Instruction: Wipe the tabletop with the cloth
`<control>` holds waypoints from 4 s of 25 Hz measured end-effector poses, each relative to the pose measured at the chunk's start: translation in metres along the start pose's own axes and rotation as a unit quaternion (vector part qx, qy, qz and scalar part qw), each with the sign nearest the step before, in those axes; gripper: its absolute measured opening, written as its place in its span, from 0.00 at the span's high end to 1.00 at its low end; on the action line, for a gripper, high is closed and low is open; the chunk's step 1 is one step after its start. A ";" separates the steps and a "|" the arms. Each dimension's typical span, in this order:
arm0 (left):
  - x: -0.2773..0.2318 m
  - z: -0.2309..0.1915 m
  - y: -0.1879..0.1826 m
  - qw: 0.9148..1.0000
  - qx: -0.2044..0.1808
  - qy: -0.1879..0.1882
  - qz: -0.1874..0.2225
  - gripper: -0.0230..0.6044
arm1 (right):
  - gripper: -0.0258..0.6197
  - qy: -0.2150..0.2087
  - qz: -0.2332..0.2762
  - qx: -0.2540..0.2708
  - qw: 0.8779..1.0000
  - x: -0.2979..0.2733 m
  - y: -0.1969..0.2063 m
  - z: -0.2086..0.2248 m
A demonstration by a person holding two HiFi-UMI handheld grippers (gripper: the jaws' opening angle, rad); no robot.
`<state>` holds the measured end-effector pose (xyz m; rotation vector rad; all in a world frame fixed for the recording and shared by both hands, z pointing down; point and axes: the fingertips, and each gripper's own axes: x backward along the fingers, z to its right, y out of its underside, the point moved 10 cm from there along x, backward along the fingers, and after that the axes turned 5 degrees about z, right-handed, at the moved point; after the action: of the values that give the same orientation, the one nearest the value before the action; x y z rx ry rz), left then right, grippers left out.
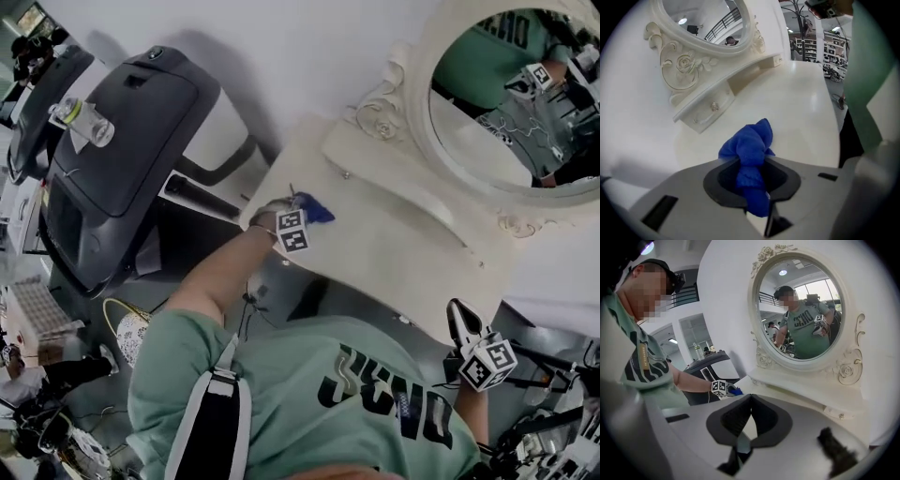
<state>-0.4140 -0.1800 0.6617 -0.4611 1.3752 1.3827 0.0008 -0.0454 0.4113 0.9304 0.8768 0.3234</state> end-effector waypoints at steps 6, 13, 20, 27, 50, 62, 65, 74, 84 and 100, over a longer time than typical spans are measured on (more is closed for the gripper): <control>0.067 0.147 0.050 0.991 0.128 0.029 -0.034 0.81 | 0.94 -0.031 0.028 0.022 0.999 0.078 0.055 -0.009; 0.097 0.245 0.050 0.981 0.187 0.017 -0.052 0.81 | 0.94 -0.015 0.052 -0.011 0.998 0.173 0.113 0.012; 0.050 0.087 -0.054 0.992 0.106 -0.070 0.002 0.81 | 0.94 0.005 0.062 -0.020 0.998 0.152 0.095 0.025; -0.043 -0.046 -0.079 0.995 0.070 -0.075 -0.014 0.81 | 0.94 0.045 0.035 -0.039 0.998 0.082 0.047 0.043; 0.044 0.158 0.000 0.988 0.122 -0.042 -0.086 0.82 | 0.94 -0.046 0.037 0.018 0.998 0.123 0.070 0.038; 0.062 0.172 -0.080 0.980 0.168 -0.098 -0.043 0.81 | 0.94 -0.016 0.078 -0.006 0.997 0.226 0.123 0.053; 0.034 0.093 -0.116 0.981 0.151 -0.122 -0.021 0.81 | 0.94 -0.005 0.070 -0.012 0.997 0.192 0.107 0.059; -0.081 -0.032 -0.154 0.989 0.126 -0.076 -0.028 0.81 | 0.94 0.043 0.031 -0.022 0.998 0.094 0.041 0.072; -0.093 -0.024 -0.147 0.993 0.098 -0.046 -0.051 0.81 | 0.94 0.006 0.001 -0.009 1.000 0.051 0.018 0.080; 0.040 0.315 -0.028 0.961 0.190 0.050 -0.193 0.81 | 0.94 -0.046 0.059 0.008 0.997 0.234 0.130 0.078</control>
<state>-0.2790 0.1066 0.6958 -0.5136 1.4967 0.7657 0.2219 0.1250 0.4188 1.0065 0.7424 0.3726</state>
